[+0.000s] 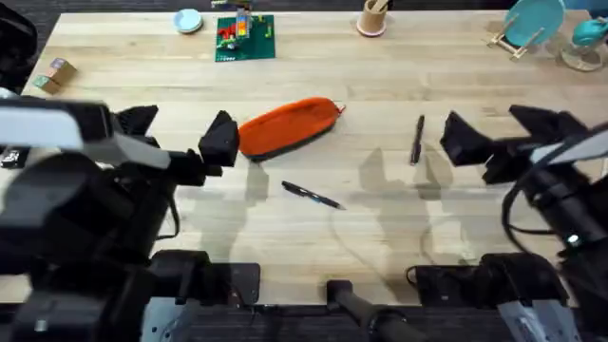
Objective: Unzip the bag, pick up the pens from the table one at a time and place them inside, then zip the bag closed.
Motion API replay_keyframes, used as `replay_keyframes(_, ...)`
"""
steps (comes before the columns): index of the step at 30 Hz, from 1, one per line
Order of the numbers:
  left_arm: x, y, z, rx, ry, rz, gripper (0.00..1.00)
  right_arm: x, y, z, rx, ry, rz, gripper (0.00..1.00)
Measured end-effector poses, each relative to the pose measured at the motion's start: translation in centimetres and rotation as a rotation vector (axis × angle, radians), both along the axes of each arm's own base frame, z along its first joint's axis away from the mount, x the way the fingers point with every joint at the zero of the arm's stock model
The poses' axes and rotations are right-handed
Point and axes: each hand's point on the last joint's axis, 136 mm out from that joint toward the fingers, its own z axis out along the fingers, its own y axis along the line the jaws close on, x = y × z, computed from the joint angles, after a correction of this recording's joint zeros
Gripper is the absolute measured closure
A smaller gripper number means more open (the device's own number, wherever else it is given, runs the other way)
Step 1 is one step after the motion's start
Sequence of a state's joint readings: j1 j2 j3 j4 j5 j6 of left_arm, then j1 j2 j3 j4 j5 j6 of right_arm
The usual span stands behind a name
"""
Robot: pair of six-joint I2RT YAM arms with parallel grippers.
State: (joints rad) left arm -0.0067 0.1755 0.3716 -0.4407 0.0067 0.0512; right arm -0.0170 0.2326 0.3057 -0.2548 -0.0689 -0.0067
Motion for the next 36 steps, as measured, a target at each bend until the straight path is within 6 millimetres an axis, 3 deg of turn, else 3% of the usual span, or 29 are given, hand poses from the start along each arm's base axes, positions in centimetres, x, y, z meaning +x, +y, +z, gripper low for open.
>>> replay_keyframes(9, 0.5, 0.0, 4.2, 0.115, 0.118, -0.036, 0.01, 3.0, 0.8, 2.5, 0.022, 0.197, 0.049, 0.005)
replay_keyframes(14, 1.1, -0.7, 5.1, 0.147, 0.184, -0.093, 0.01, 4.8, 1.8, 3.3, 0.053, 0.328, 0.101, 0.005)
replay_keyframes(18, 1.4, -2.1, 4.6, 0.175, 0.248, -0.197, 0.01, 6.2, 2.7, 4.2, 0.085, 0.385, 0.15, 0.005)
replay_keyframes(22, 1.7, -3.3, 2.7, 0.17, 0.333, -0.287, 0.01, 7.3, 3.6, 5.0, 0.11, 0.396, 0.196, 0.005)
replay_keyframes(30, 1.7, -5.4, 0.0, 0.113, 0.436, -0.47, 0.01, 7.2, 4.1, 5.0, 0.126, 0.406, 0.224, 0.005)
replay_keyframes(36, 1.1, -6.0, 0.6, 0.105, 0.384, -0.593, 0.01, 7.2, 4.1, 5.0, 0.127, 0.406, 0.226, 0.005)
